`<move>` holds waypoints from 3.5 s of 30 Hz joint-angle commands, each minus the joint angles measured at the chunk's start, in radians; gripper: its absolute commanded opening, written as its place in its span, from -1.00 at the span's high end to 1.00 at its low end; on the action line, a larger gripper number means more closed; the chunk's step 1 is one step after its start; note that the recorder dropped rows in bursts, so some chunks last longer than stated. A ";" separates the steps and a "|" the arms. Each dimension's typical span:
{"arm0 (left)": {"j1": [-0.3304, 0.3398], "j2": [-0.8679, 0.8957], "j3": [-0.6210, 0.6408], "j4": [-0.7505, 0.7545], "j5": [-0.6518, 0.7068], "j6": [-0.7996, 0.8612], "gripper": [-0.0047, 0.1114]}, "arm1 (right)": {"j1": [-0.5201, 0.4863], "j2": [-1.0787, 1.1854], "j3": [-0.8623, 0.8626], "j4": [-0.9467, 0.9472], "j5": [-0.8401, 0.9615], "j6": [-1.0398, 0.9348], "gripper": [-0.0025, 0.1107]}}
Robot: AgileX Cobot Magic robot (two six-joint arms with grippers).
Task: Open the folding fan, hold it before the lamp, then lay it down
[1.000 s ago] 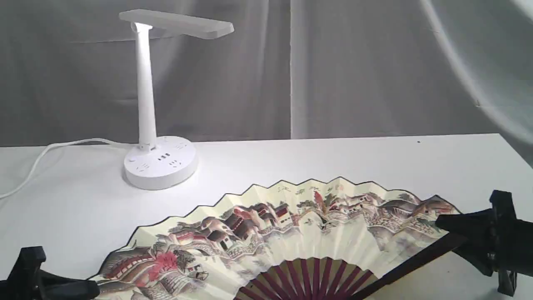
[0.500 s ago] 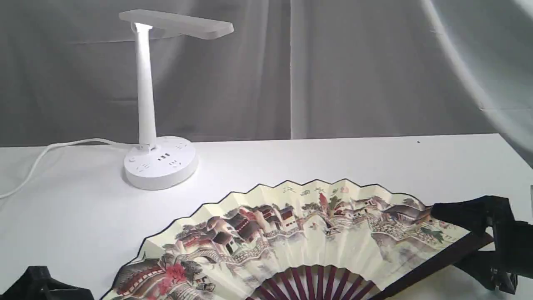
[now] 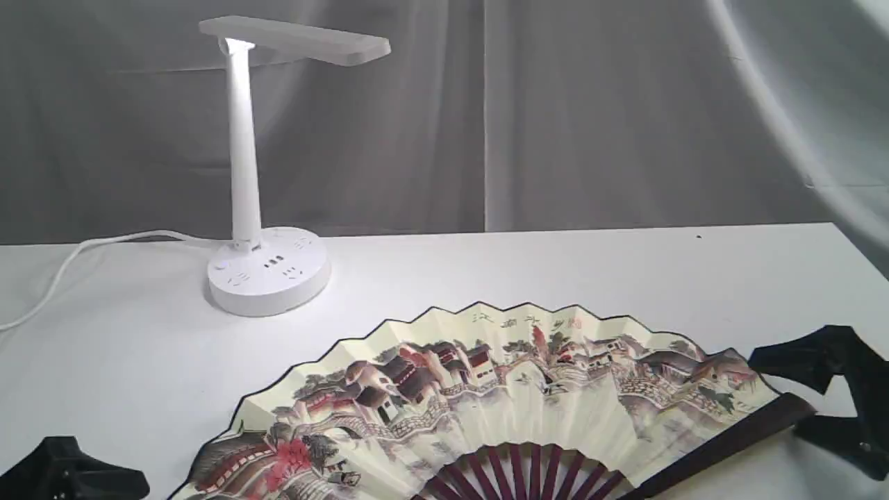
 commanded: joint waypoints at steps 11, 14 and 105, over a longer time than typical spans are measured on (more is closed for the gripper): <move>-0.003 -0.152 -0.116 -0.001 -0.047 0.160 -0.39 | -0.008 -0.257 -0.042 0.046 -0.422 -0.226 -0.49; -0.003 -0.160 -0.149 -0.001 -0.015 0.199 -0.39 | 0.030 -0.301 -0.052 0.046 -0.434 -0.314 -0.41; -0.006 -0.260 -0.206 0.049 -0.189 0.220 0.92 | 0.492 -0.127 -1.063 -1.712 0.180 1.310 0.96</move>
